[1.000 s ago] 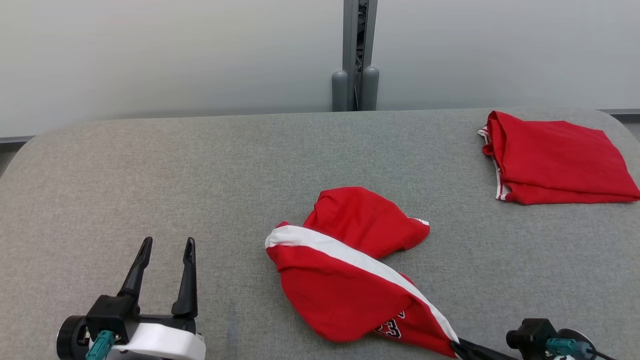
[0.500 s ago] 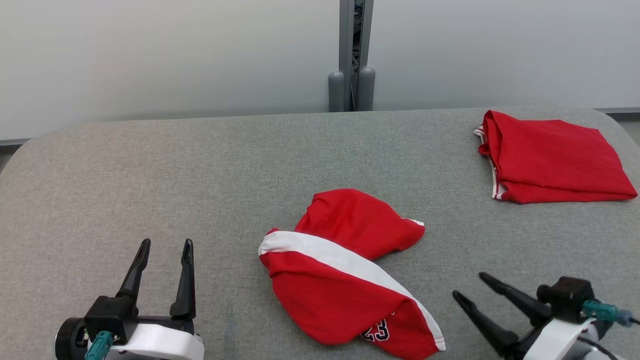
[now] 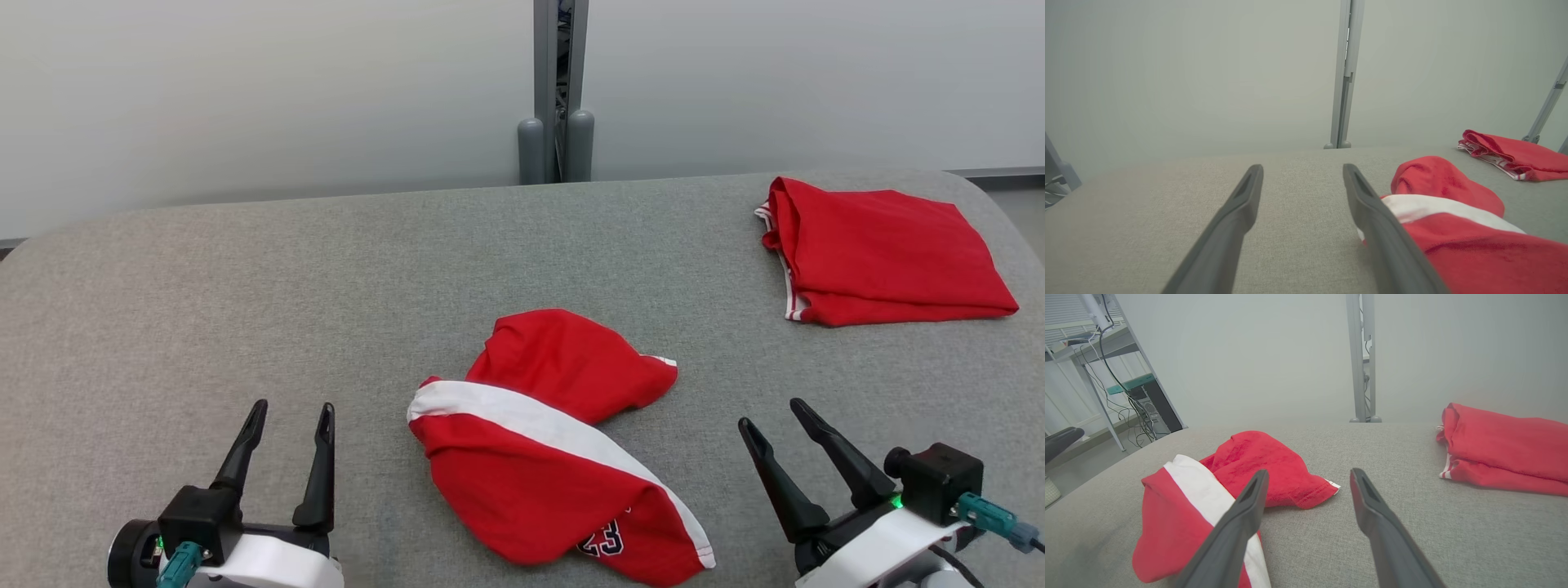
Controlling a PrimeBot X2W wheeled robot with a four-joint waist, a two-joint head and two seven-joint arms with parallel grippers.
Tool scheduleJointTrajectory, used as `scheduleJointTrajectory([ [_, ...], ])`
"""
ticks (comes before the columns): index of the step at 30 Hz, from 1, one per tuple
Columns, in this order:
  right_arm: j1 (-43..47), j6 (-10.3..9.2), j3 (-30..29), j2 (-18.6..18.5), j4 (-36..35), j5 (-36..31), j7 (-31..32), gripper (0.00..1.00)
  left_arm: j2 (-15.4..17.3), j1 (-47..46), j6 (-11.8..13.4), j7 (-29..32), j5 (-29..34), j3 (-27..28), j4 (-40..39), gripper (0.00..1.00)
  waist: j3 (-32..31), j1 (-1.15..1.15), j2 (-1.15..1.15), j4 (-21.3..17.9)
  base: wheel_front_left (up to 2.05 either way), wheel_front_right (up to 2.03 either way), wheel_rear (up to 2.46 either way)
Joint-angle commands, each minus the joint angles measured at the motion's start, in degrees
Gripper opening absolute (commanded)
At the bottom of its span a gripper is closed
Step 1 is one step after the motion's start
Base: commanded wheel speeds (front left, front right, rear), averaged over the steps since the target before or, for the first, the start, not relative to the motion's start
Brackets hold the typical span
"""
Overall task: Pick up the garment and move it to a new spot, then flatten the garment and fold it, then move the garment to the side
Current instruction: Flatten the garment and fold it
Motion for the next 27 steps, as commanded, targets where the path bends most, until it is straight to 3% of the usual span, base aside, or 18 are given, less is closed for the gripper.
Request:
scheduleJointTrajectory([
  [1,0.27,0.00,-0.21,0.25,0.20,-0.75,-0.26,1.00,0.65,-0.90,-0.45,-0.24,-0.09,-0.21,0.59,1.00,0.18,0.00,0.00,-0.43,0.00,0.00,0.00],
  [13,-2.11,0.00,0.87,2.34,3.00,-2.68,-0.27,1.00,5.40,-9.32,-2.53,1.60,-6.33,-8.78,14.09,1.00,2.14,0.00,0.00,-5.06,0.00,0.00,0.00],
  [27,-3.42,0.00,2.01,2.10,3.88,-2.01,-0.27,1.00,11.48,-16.18,-2.47,6.39,-23.86,-24.66,24.87,1.00,3.36,0.00,0.00,-8.51,0.00,0.00,0.00],
])
